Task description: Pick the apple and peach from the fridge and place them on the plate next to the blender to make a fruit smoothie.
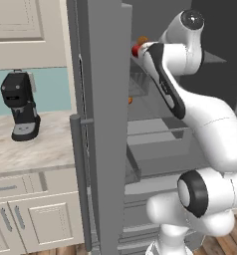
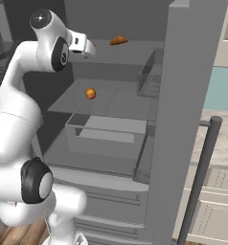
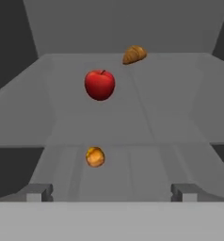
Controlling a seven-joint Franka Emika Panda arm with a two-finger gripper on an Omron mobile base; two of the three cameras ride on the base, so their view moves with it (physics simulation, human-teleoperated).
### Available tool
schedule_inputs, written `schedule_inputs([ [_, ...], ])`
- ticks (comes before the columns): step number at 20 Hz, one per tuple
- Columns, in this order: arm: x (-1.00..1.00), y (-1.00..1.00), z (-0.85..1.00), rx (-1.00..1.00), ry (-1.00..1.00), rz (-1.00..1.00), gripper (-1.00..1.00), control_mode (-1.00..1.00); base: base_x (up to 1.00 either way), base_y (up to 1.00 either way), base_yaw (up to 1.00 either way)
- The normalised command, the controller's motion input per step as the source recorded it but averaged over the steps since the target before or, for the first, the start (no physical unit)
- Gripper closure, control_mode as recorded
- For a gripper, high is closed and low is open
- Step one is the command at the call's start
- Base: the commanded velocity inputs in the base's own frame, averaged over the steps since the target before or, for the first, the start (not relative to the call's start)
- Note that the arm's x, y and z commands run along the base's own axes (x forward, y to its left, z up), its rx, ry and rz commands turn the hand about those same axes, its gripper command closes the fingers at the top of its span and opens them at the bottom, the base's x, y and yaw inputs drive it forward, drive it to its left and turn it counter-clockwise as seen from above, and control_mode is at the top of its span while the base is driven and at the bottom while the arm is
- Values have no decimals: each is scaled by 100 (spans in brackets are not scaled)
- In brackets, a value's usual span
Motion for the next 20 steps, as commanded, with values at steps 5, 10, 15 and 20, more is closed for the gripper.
schedule_inputs([
  [5, 62, 0, 0, 2, 13, 0, -100, -100, 0, 0, 0],
  [10, 54, 1, -25, 0, 5, 0, -100, -100, 0, 0, 0],
  [15, 64, 11, -30, 0, 0, 0, -100, -100, 0, 0, 0],
  [20, 72, 12, -15, 0, 0, 0, -100, -100, 0, 0, 0],
])
